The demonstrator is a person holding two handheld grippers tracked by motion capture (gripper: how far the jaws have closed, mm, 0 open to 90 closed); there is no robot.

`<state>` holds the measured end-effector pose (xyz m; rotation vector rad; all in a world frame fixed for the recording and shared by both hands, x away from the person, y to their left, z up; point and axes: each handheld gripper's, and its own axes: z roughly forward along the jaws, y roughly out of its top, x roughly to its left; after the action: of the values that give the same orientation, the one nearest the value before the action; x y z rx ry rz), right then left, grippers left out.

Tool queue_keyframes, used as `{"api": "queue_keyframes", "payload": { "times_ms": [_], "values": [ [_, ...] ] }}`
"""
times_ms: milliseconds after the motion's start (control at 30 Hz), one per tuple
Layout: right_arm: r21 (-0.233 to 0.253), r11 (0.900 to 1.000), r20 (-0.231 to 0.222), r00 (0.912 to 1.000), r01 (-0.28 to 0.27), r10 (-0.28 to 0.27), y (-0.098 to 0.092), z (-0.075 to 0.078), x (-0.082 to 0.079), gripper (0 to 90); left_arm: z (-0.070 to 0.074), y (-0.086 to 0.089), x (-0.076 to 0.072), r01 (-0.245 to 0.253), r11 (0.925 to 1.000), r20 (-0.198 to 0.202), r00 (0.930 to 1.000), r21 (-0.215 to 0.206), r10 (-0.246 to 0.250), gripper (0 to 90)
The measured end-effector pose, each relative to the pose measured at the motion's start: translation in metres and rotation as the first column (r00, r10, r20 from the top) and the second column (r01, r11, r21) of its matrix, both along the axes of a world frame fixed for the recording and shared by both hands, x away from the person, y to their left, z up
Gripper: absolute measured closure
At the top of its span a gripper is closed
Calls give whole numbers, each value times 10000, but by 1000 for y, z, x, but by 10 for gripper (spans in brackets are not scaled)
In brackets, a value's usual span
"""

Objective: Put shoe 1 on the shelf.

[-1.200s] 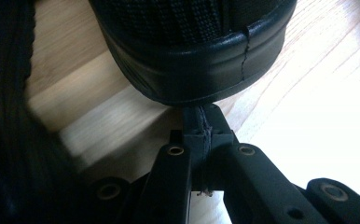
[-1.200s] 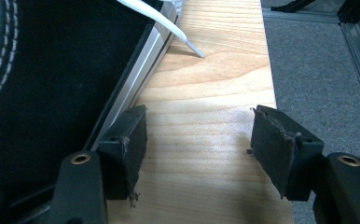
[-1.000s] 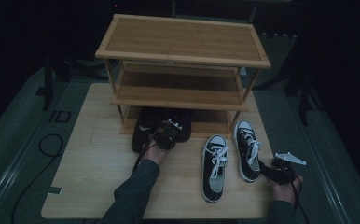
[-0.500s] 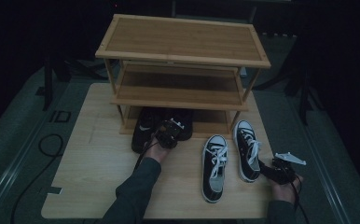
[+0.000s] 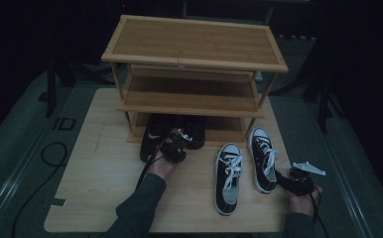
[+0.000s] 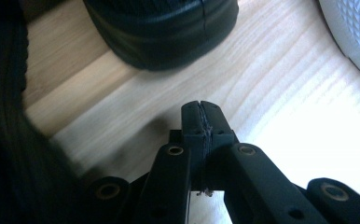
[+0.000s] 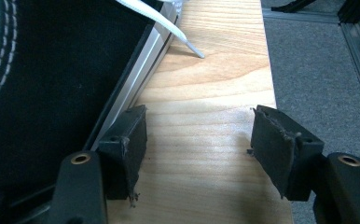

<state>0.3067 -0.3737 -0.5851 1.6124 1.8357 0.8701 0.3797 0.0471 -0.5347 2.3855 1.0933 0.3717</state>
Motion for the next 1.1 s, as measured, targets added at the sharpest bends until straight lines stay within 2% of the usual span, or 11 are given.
{"api": "queue_keyframes", "payload": {
  "times_ms": [100, 300, 533, 933, 1100],
  "values": [
    [-1, 10000, 0, 10000, -3, 3, 0, 0, 0, 355, 2, 5, -10, 210, 9997, 94, 9997, 77, -211, 895],
    [-6, 10000, 1, 10000, -3, 3, 0, 0, 0, 355, 4, 22, -25, 229, 9995, 143, 9996, 228, -233, 893],
    [-5, 10000, 1, 10000, 3, -3, 0, 0, 0, 355, 2, 44, -44, 172, 9997, 160, 9997, 177, -175, 894],
    [-5, 10000, -4, 10000, 20, -20, 0, 0, 0, 356, -3, 75, -57, -333, 9988, 19, 9994, 365, 332, 898],
    [-4, 10000, -5, 10000, 25, -25, 0, 0, 0, 356, -9, 88, -60, -765, 9967, -122, 9970, 288, 768, 898]
  ]
}}
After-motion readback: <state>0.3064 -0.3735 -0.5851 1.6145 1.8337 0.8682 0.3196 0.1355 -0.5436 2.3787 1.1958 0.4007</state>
